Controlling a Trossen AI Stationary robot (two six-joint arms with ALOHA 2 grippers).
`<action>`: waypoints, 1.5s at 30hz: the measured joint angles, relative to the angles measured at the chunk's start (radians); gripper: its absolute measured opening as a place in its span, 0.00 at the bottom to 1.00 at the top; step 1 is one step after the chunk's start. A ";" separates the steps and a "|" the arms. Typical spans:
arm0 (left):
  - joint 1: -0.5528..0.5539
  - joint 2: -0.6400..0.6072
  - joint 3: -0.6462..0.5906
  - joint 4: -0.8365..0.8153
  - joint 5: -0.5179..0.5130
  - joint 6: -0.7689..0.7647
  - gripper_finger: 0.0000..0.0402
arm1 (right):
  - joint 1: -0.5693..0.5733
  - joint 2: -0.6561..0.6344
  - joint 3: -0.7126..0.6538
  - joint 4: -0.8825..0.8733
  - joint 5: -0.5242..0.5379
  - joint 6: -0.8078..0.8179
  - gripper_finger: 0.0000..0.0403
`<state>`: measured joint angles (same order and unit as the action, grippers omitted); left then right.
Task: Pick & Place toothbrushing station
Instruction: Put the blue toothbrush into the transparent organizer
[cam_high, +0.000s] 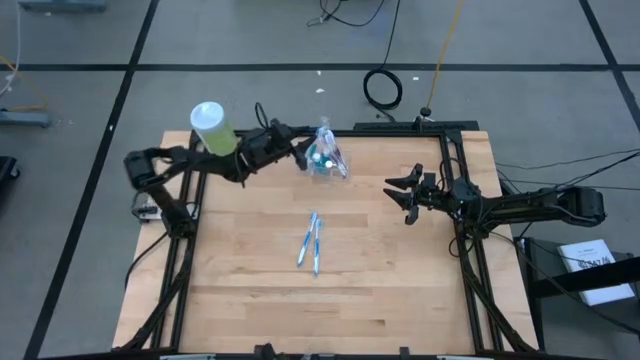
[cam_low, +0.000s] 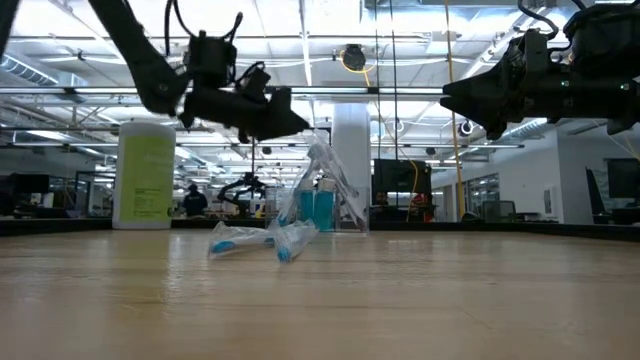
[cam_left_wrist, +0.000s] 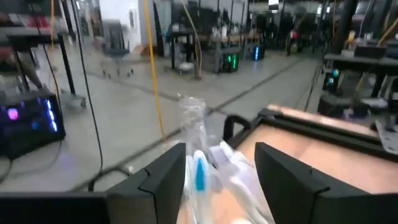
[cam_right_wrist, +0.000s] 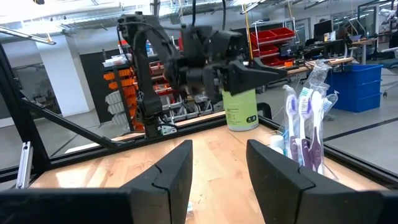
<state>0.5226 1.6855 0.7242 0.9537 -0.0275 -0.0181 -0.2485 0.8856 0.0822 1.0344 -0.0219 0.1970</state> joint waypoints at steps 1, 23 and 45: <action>-0.004 -0.036 0.000 -0.061 0.003 -0.011 0.50 | 0.000 0.000 0.000 0.000 0.000 0.000 0.35; -0.415 -0.396 0.001 -0.752 0.285 -0.379 0.50 | 0.000 0.000 0.000 0.000 0.000 0.007 0.35; -0.664 -0.130 0.002 -0.843 -0.216 -0.578 0.50 | 0.000 0.000 0.000 0.009 0.029 0.027 0.35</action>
<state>-0.1410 1.5557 0.7258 0.1107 -0.2440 -0.5961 -0.2489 0.8856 0.0822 1.0431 0.0071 0.2237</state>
